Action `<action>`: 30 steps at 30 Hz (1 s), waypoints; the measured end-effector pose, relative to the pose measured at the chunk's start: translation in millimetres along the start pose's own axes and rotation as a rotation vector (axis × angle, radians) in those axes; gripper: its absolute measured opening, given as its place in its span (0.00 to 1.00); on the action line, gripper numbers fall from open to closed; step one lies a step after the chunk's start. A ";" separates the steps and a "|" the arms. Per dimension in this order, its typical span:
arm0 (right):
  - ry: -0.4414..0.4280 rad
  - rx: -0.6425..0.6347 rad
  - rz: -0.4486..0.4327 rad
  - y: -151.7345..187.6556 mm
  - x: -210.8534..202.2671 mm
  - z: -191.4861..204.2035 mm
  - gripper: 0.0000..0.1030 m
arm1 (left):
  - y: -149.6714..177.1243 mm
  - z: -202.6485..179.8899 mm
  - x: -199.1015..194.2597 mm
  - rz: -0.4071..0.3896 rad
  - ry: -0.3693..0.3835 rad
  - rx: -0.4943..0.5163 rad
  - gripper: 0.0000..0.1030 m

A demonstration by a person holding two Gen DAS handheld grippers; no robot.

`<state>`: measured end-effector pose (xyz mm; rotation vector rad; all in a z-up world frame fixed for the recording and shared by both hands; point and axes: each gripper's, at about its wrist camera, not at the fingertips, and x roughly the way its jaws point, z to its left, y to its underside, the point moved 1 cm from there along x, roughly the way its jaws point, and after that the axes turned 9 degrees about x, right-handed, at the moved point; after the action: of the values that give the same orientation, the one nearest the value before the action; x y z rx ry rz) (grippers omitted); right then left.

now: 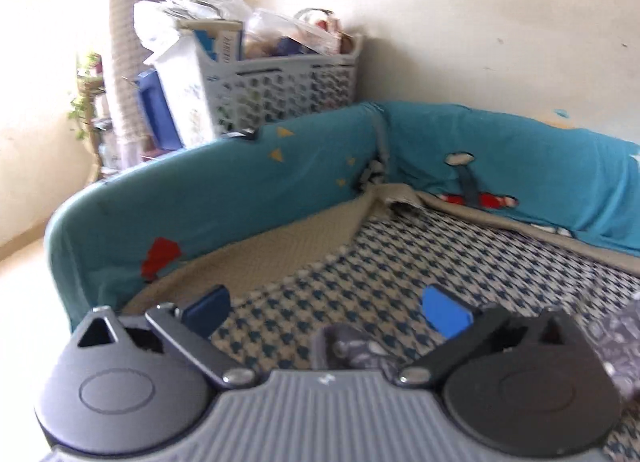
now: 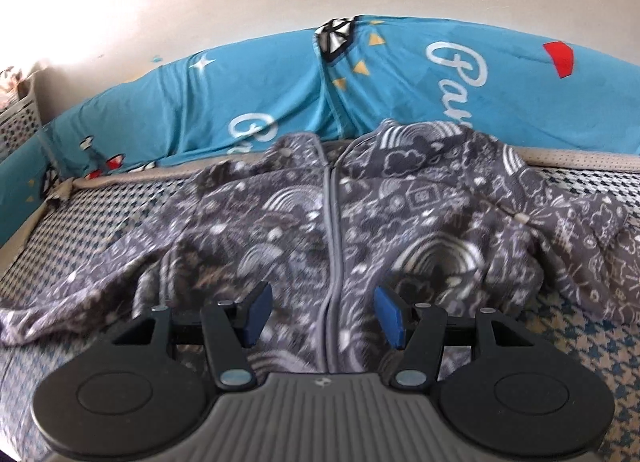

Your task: Fold clothes

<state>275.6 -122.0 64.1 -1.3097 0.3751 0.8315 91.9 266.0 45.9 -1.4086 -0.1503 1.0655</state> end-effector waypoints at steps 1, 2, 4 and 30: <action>-0.011 -0.004 0.003 3.7 -2.4 2.3 0.55 | 1.8 -1.2 1.5 0.007 0.007 0.004 1.00; -0.022 -0.010 0.007 7.3 -4.4 5.0 0.55 | 3.9 -2.8 4.3 0.019 0.011 0.009 1.00; -0.042 -0.033 0.017 14.2 -7.3 11.1 0.55 | 9.4 -6.2 10.2 0.048 0.010 0.019 1.00; -0.008 -0.115 0.052 26.7 7.7 24.9 0.57 | 57.0 -17.3 61.2 0.269 -0.054 0.108 0.42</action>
<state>256.5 -95.2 46.7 -1.4073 0.3607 0.9130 108.5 283.7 -36.1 -1.3273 0.0594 1.3134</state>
